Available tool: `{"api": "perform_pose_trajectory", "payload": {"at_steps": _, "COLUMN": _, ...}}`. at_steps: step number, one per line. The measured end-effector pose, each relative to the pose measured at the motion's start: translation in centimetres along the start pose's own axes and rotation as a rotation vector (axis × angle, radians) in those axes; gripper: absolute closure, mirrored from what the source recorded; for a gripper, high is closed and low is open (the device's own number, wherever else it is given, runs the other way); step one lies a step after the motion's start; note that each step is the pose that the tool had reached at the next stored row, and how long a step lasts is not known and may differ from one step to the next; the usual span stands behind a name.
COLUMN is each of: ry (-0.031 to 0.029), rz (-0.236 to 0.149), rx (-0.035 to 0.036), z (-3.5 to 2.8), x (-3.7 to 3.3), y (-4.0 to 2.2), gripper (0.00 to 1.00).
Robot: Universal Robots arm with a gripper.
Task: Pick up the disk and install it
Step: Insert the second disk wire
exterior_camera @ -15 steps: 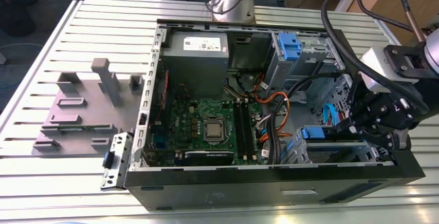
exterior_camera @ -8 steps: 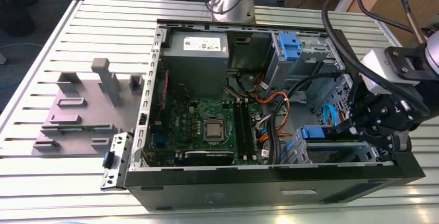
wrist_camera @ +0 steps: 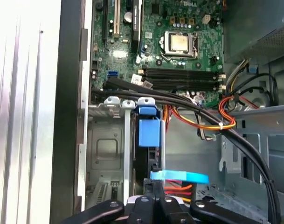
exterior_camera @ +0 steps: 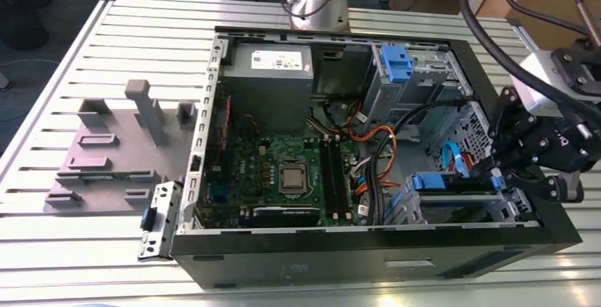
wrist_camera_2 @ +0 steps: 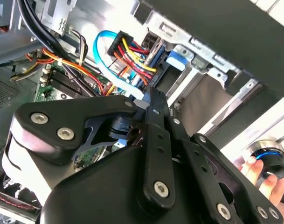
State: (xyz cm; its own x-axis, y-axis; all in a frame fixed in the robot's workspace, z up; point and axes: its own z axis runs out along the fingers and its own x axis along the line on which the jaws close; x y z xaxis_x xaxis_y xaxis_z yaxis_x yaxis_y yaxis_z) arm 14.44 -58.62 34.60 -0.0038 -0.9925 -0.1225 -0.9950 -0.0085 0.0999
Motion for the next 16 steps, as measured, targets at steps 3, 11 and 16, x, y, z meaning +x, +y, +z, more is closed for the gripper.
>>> {"api": "perform_pose_trajectory", "payload": {"at_steps": 3, "ry": 0.0004, "rz": 0.0, "rx": -0.0038, "z": -0.38, "x": -0.05, "y": -0.33, "gripper": 0.89}}
{"api": "perform_pose_trajectory", "payload": {"at_steps": 11, "ry": -0.0002, "rz": 0.0, "rx": -0.0039, "z": -2.16, "x": -0.27, "y": -0.16, "gripper": 0.89}}
{"api": "perform_pose_trajectory", "payload": {"at_steps": 16, "ry": -0.0006, "rz": 0.0, "rx": -0.0039, "z": -2.17, "x": -0.27, "y": -0.16, "gripper": 0.89}}
